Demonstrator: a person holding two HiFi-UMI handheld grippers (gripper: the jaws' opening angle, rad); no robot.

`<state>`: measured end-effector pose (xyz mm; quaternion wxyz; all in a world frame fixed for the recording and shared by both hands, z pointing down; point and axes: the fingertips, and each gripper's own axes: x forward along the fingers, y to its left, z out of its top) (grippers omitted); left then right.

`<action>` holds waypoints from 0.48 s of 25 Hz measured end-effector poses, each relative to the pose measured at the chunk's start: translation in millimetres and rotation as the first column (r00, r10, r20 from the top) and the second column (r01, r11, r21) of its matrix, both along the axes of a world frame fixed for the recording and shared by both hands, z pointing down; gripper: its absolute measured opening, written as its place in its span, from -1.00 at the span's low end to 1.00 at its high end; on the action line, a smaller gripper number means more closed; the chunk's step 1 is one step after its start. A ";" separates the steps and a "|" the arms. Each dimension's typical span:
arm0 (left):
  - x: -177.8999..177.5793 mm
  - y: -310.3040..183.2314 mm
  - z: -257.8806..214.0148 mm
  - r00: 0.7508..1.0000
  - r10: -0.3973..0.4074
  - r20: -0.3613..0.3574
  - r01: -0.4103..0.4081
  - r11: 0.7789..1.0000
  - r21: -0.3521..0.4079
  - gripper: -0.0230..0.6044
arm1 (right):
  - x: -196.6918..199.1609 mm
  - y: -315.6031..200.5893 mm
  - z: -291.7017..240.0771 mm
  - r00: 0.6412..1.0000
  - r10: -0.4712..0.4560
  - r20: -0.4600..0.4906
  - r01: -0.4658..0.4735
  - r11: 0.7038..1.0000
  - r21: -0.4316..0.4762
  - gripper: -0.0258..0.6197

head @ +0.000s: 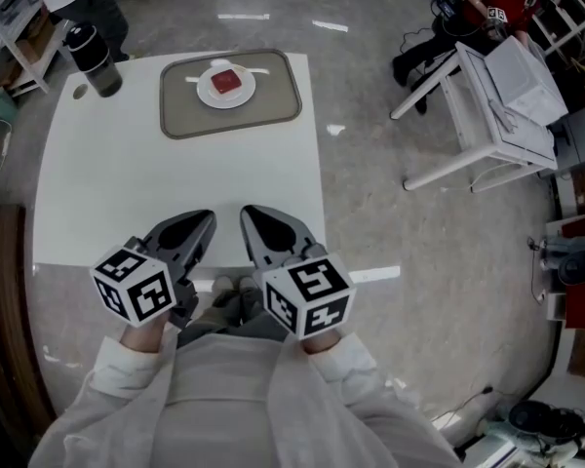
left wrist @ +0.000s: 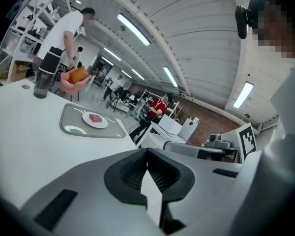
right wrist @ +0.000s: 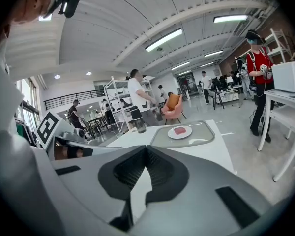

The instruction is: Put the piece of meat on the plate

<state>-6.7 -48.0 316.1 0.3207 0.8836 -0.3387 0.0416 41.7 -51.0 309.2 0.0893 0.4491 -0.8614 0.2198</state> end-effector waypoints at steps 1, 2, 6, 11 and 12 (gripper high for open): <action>0.8 0.3 -0.2 1.000 -0.002 -0.001 0.002 1.000 0.000 -0.90 | 0.7 0.0 0.4 1.000 -0.002 0.002 0.002 1.000 0.000 -0.87; 1.3 0.7 -0.4 1.000 -0.003 -0.002 0.003 1.000 0.000 -0.90 | 0.8 0.2 0.8 1.000 -0.004 0.002 0.004 1.000 0.001 -0.87; 4.3 2.8 0.4 1.000 0.000 0.000 0.000 1.000 0.000 -0.90 | 0.4 2.8 1.9 1.000 -0.017 0.005 0.017 1.000 0.003 -0.87; 11.1 7.7 -1.2 1.000 0.012 0.006 -0.012 1.000 0.000 -0.90 | 2.9 5.2 2.1 1.000 -0.021 0.004 0.021 1.000 -0.001 -0.88; 11.5 8.3 -1.5 1.000 0.012 0.007 -0.012 1.000 0.000 -0.90 | 2.8 5.3 2.1 1.000 -0.023 0.002 0.023 1.000 -0.001 -0.87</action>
